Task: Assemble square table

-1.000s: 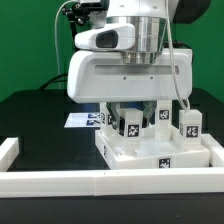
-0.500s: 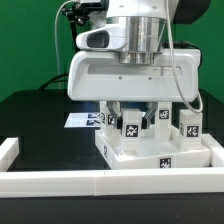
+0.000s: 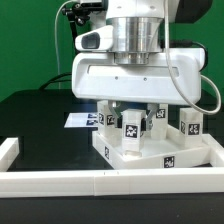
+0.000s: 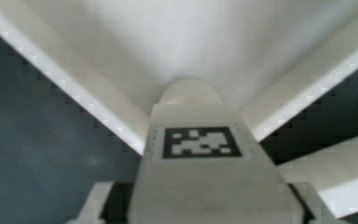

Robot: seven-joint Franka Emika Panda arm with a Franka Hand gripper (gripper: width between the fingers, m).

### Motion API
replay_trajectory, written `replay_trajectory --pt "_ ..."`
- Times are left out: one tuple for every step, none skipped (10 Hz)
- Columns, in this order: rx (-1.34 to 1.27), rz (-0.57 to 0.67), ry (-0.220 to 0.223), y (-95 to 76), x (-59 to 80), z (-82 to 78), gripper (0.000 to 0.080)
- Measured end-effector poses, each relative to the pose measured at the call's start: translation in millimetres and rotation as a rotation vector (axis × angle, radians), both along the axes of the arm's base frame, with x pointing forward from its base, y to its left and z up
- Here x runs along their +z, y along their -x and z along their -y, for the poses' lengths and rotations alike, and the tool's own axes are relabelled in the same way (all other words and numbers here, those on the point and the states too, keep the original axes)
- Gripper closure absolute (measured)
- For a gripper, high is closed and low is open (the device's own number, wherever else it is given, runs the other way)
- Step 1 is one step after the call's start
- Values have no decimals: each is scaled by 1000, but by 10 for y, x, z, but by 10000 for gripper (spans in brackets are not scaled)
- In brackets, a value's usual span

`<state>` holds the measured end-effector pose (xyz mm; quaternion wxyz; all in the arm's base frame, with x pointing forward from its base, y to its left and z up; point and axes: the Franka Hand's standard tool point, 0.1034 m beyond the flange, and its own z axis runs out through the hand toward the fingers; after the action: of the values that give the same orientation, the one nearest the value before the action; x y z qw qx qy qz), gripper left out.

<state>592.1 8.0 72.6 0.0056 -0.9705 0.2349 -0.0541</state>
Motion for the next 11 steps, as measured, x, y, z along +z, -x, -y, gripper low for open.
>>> replay_trajectory --pt "-78 9 -11 -14 0 -7 509" --pt "-121 16 -19 -22 -1 -12 509" --pt "-201 17 -31 -23 -3 -14 509" --pt "-249 18 -37 -24 -4 -21 509" --pt "-328 22 -47 -29 -7 -68 509" --pt "-397 21 -60 -32 -8 -125 509" --pt "-439 21 -68 -32 -9 -130 509" --pt "-478 21 -77 -31 -10 -138 499" --pt "-475 20 -77 -30 -12 -141 499" --pt "-440 20 -71 -29 -13 -143 327" --pt "-372 18 -64 -26 -17 -160 191"
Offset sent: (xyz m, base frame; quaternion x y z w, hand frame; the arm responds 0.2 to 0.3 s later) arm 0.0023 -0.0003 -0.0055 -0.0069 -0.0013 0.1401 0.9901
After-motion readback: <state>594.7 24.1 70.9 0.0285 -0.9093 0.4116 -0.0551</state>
